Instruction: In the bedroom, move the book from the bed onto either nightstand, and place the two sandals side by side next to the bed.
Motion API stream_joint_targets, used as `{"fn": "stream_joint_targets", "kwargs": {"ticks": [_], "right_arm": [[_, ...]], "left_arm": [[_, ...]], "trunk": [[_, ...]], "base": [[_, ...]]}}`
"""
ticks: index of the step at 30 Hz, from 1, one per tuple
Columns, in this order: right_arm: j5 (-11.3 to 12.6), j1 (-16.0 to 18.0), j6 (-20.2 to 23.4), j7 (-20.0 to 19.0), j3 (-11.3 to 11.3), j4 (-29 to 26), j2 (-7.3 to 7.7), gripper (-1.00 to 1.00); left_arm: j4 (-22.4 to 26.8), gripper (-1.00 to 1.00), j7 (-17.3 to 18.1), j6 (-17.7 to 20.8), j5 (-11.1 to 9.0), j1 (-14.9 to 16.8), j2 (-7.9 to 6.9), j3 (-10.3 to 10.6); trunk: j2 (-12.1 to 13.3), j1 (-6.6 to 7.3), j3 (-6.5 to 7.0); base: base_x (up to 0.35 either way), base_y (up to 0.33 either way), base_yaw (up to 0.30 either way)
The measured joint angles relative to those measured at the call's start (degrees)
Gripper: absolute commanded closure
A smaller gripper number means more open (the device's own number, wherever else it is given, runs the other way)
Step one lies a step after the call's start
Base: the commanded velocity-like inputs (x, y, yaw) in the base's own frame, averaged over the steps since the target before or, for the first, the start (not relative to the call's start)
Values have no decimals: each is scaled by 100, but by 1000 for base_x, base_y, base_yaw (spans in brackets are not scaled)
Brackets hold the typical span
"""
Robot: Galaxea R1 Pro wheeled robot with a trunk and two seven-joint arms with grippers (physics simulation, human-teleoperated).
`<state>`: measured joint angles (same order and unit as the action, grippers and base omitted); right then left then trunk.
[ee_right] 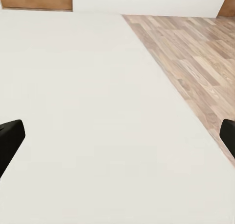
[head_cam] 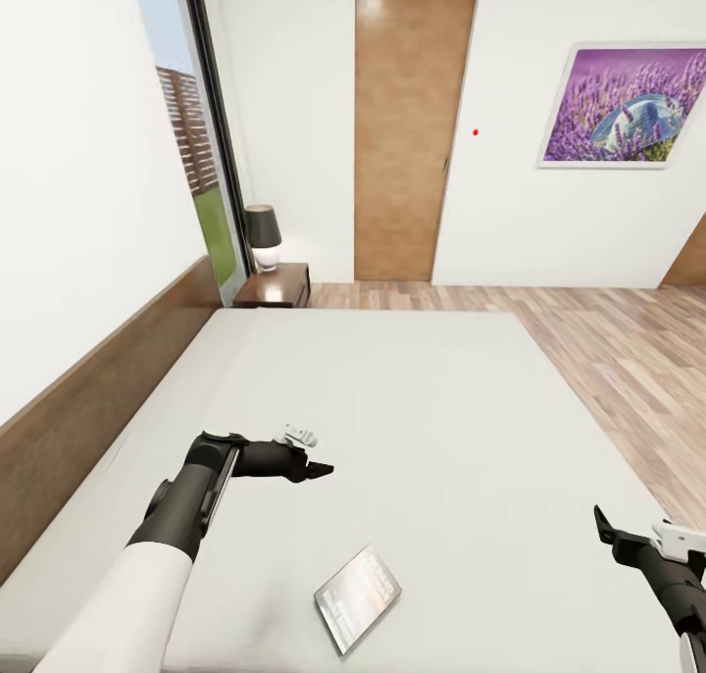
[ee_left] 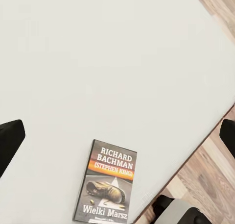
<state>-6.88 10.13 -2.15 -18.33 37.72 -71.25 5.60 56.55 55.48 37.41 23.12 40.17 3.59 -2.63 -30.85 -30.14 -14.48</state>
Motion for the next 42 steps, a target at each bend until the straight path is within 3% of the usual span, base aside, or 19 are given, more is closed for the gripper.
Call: {"fn": "stream_joint_targets", "kwargs": {"ticks": [6, 28, 32, 35, 42], "right_arm": [[0, 0, -2, 1, 0, 1, 2, -100], [0, 0, -2, 3, 0, -1, -4, -100], [0, 0, 0, 3, 0, 1, -4, -100], [0, 0, 0, 3, 0, 5, -3, -100], [0, 0, 0, 3, 0, 7, -3, -100]], "left_arm": [[-2, -100, 0, 0, 1, -4, 1, 6], [-16, -100, 0, 3, -2, -24, 1, 7], [-440, -100, -17, 6, 22, -30, 18, 46], [-1119, -100, -49, 5, 64, -31, 105, 196], [-1433, -100, -276, 11, 66, -29, 129, 305]], "trunk": [[0, 0, 0], [0, -2, 0], [0, -2, 0], [1, -2, -1], [0, -2, 0]], "base": [[224, 0, 0], [4, 0, 0], [0, 0, 0], [0, 0, 0], [0, 0, 0]]}}
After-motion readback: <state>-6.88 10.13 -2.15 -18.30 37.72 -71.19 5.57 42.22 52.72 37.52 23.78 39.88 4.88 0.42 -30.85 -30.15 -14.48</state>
